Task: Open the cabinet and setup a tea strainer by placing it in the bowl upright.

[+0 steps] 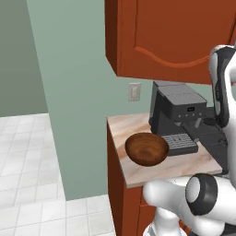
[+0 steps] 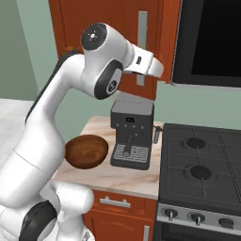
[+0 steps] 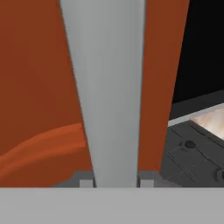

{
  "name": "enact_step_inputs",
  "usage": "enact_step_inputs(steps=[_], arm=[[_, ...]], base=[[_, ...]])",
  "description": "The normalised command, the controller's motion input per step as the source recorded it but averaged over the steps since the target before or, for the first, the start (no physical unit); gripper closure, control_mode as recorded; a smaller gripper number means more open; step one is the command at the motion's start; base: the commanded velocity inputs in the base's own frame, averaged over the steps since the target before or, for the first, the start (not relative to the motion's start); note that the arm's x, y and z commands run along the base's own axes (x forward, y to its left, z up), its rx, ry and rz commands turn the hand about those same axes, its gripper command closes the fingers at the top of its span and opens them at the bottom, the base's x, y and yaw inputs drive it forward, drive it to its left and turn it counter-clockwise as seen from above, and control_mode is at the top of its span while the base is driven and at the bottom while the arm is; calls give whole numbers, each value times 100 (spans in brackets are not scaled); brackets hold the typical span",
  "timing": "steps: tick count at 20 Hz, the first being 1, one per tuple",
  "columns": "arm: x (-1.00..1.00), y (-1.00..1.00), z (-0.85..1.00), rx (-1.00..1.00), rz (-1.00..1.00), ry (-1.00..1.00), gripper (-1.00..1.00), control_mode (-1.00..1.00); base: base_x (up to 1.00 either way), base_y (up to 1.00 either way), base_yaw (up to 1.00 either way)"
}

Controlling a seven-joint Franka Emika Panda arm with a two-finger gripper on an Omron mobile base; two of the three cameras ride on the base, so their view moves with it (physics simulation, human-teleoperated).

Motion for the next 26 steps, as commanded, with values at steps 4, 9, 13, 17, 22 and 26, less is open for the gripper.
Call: enact_step_inputs(steps=[4, 9, 13, 17, 22, 26], arm=[[-58, 31, 32, -11, -25, 10, 100, -100], [-72, 35, 36, -9, -26, 12, 100, -100], [-81, 31, 22, -5, -27, 9, 100, -100], [-91, 33, 2, -1, -24, 2, 100, -100], [-96, 48, 0, 0, -13, -5, 100, -100], [-88, 49, 0, 0, -6, -8, 100, -100]], base=[[0, 0, 0], [0, 0, 0], [0, 0, 0], [0, 0, 0], [0, 0, 0], [0, 0, 0]])
